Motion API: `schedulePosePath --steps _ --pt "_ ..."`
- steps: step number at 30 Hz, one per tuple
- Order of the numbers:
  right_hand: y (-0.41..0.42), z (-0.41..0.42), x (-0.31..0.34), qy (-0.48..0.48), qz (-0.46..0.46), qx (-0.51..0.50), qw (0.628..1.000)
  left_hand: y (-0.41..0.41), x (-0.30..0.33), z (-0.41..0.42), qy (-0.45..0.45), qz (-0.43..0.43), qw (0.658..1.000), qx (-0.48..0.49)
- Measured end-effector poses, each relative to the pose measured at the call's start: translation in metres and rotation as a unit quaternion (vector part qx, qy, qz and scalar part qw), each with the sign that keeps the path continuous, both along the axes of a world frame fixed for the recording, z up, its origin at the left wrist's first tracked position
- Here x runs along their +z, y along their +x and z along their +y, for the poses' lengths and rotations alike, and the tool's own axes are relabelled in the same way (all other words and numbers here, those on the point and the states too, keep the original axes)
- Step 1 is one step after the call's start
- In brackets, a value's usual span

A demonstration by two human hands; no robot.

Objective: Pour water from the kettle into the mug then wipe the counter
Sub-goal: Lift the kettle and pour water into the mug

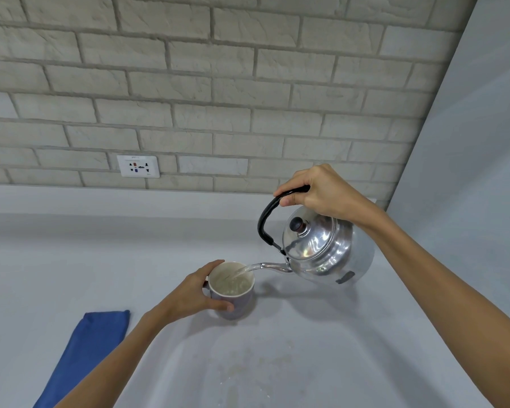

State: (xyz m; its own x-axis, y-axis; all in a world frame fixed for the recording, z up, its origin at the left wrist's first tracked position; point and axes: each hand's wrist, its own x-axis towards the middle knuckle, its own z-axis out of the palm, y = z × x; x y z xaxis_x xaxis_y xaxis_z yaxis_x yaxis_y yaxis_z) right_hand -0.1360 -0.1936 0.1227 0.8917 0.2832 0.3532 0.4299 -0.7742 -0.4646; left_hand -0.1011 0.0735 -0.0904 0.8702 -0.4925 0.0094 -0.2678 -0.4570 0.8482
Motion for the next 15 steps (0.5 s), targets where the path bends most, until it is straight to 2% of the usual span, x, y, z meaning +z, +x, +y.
schedulePosePath --steps 5,11,15 --pt "0.002 0.001 -0.012 0.014 0.002 0.009 1.0 -0.001 0.001 0.0 0.006 0.005 1.0 -0.002" --pt "-0.002 -0.022 -0.043 0.124 0.013 -0.014 0.992 -0.003 0.001 0.002 0.027 0.016 0.999 -0.005" --pt "-0.006 -0.034 -0.06 0.187 0.018 -0.022 0.982 -0.005 0.006 0.002 0.005 0.001 1.0 -0.009"
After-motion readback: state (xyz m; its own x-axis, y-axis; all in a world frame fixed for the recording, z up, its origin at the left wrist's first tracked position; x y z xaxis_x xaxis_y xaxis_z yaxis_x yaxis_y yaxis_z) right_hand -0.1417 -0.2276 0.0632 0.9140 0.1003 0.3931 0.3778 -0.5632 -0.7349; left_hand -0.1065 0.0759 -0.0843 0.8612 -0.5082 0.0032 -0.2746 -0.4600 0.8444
